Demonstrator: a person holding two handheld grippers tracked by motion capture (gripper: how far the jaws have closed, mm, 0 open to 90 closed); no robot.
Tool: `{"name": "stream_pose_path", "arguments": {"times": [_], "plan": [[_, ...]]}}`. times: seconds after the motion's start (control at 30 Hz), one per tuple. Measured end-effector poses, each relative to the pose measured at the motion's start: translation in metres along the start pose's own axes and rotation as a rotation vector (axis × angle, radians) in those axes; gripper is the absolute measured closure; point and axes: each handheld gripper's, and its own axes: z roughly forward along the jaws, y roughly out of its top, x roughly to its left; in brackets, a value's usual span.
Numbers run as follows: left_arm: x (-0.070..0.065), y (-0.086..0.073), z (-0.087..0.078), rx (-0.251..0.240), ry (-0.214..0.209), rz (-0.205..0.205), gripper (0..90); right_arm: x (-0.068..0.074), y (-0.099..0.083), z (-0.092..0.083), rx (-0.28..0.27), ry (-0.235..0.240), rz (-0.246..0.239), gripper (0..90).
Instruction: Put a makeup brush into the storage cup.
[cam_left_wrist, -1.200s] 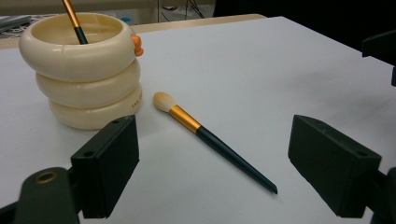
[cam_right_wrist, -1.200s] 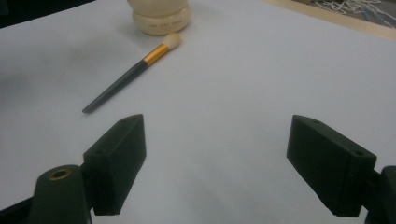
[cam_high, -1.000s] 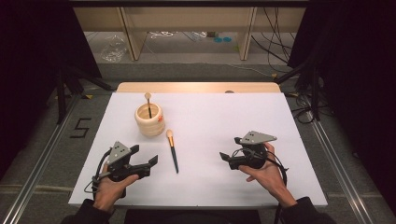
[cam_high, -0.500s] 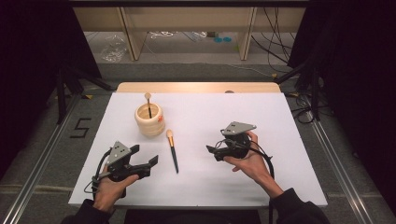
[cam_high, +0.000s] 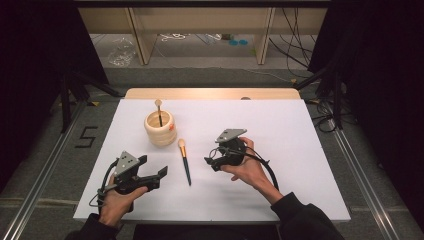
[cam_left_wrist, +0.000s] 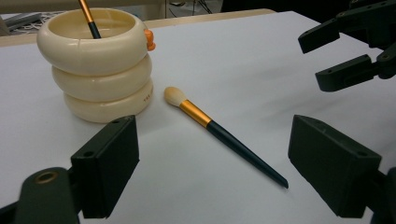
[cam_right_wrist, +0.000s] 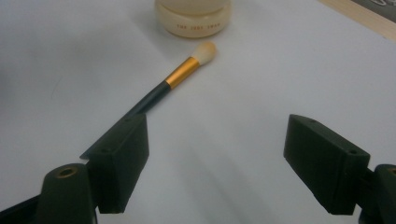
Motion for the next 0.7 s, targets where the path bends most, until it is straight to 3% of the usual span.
{"name": "stream_pose_path", "arguments": {"times": [0.27,0.5,0.53,0.63,0.7], "plan": [[0.002,0.0,-0.001,0.005,0.019,0.001,16.8,0.005,0.009,0.017,0.027,0.018,-0.014,22.4],[0.003,0.0,-0.001,0.003,0.026,-0.012,17.1,0.004,0.009,0.026,0.039,0.048,-0.002,21.4],[0.003,0.0,-0.002,0.002,0.028,-0.013,17.1,0.005,0.01,0.027,0.049,0.061,0.019,21.3],[0.003,0.0,-0.002,0.001,0.027,-0.009,17.1,0.005,0.012,0.034,0.042,0.052,0.032,21.3],[0.003,0.0,-0.002,0.002,0.03,-0.014,17.1,0.005,0.013,0.04,0.036,0.039,0.012,21.3]]}}
